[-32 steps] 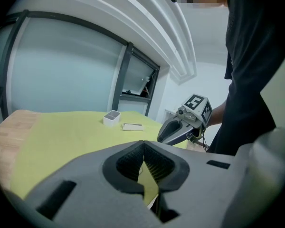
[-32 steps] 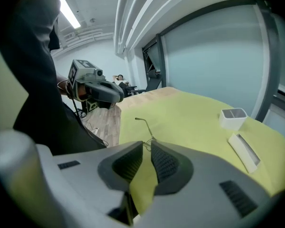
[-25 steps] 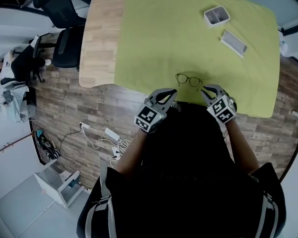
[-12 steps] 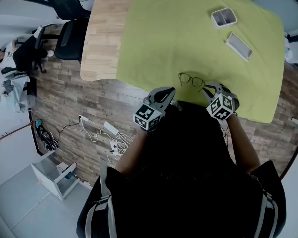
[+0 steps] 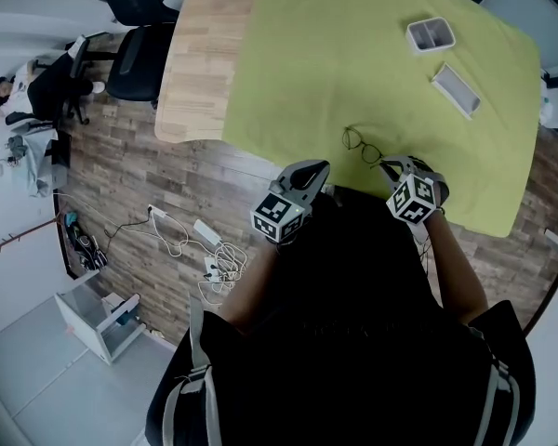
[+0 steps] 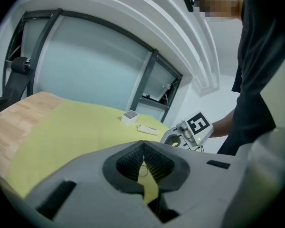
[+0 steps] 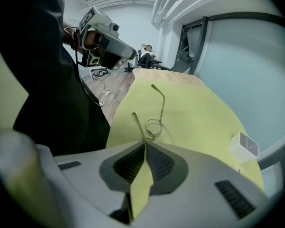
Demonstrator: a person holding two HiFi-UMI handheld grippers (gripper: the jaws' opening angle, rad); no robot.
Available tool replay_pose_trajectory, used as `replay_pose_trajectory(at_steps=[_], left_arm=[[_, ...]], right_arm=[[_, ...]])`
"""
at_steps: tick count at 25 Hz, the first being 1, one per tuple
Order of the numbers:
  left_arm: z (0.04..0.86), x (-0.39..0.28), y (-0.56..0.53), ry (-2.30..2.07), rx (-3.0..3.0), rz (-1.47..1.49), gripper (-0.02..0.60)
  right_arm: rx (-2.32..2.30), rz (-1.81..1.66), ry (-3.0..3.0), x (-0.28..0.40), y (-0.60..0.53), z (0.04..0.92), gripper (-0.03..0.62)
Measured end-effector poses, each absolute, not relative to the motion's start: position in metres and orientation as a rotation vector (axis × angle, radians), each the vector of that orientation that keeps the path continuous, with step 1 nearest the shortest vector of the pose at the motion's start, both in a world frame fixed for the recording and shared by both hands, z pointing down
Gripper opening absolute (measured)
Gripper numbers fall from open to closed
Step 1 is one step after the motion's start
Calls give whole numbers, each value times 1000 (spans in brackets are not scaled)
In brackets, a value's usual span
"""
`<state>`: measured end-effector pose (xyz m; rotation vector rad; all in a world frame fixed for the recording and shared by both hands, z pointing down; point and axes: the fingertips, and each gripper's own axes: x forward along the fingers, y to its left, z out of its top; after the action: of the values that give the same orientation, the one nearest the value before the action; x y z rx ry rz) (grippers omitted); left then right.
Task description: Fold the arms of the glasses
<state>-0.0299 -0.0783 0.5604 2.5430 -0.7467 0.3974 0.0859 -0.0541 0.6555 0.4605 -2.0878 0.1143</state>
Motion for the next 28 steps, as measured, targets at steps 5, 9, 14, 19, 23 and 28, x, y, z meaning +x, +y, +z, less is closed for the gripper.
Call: replay_pose_trajectory(at_steps=[5, 9, 14, 19, 23, 28], left_arm=[[563, -35, -68, -757, 2528, 397, 18], [561, -46, -61, -788, 2524, 412, 18], [562, -53, -57, -801, 2506, 422, 18], [562, -52, -54, -791, 2523, 428, 18], [562, -51, -54, -784, 2528, 427, 18], [564, -53, -54, -787, 2519, 428, 18]], right_arm=[[420, 78, -2083, 75, -59, 659, 34], [370, 22, -2072, 64, -64, 660, 34], [280, -85, -2039, 58, -68, 665, 34], [251, -86, -2038, 51, -71, 668, 34], [251, -86, -2036, 45, -72, 671, 34], [221, -113, -2014, 36, -74, 679, 34]])
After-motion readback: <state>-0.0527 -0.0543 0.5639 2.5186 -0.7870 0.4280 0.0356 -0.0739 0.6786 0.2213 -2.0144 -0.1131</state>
